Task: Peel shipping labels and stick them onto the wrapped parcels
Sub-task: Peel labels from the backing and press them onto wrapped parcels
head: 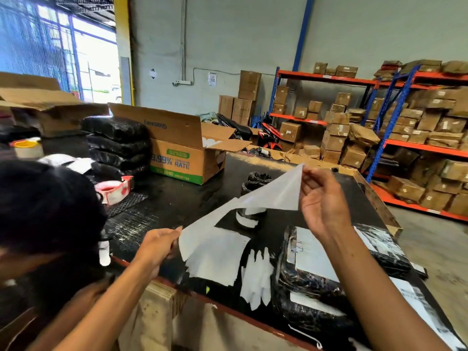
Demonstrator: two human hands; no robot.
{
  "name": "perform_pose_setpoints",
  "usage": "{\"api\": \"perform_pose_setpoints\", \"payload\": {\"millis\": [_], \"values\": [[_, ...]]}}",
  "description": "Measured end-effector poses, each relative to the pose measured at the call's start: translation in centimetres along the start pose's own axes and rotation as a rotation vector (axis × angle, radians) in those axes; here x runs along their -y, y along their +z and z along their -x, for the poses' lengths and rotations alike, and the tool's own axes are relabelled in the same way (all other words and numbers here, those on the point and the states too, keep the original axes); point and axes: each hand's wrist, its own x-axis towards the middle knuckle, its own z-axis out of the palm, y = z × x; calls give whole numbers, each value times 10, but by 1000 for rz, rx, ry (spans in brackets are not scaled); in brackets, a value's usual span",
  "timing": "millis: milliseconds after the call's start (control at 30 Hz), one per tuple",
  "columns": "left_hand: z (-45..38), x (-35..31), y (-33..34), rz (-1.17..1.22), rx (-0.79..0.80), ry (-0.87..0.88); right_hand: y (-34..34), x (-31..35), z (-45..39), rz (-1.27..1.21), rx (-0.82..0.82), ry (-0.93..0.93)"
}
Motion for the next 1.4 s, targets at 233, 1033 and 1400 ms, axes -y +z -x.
{"api": "perform_pose_setpoints", "payload": {"millis": [233,1033,1400], "values": [[0,-3,8,-53,-169,121,2,17,-35,102,-178,-247],[22,-36,49,159,-212,280,-38,-92,-41,2146,671,339],[32,-55,145,-28,44,767,-59,-19,-20,625,-81,70]]}}
